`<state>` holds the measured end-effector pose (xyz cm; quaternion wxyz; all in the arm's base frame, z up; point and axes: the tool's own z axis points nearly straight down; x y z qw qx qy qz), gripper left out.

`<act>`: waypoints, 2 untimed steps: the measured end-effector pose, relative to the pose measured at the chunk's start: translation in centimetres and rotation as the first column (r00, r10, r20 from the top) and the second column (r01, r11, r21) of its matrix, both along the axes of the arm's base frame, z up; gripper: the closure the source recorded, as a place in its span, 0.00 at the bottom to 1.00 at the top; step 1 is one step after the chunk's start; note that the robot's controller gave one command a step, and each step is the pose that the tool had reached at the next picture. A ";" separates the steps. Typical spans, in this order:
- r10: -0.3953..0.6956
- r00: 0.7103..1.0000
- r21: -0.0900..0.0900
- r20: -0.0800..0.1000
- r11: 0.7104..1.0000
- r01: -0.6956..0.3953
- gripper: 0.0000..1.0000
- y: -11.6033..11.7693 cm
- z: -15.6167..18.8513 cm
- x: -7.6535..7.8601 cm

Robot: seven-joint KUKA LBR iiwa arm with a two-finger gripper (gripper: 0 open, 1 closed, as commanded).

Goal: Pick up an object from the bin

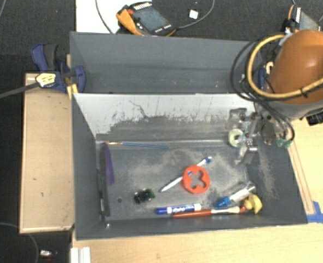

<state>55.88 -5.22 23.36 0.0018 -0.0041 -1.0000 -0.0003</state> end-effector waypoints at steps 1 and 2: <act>0.003 1.000 -0.001 0.007 1.000 -0.003 0.00 0.0 0.4 0.1; 0.007 1.000 0.001 0.003 1.000 -0.007 0.00 8.3 -16.6 -4.6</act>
Offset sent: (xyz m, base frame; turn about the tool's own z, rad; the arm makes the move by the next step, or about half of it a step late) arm -0.0451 0.0808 -0.1636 -0.0043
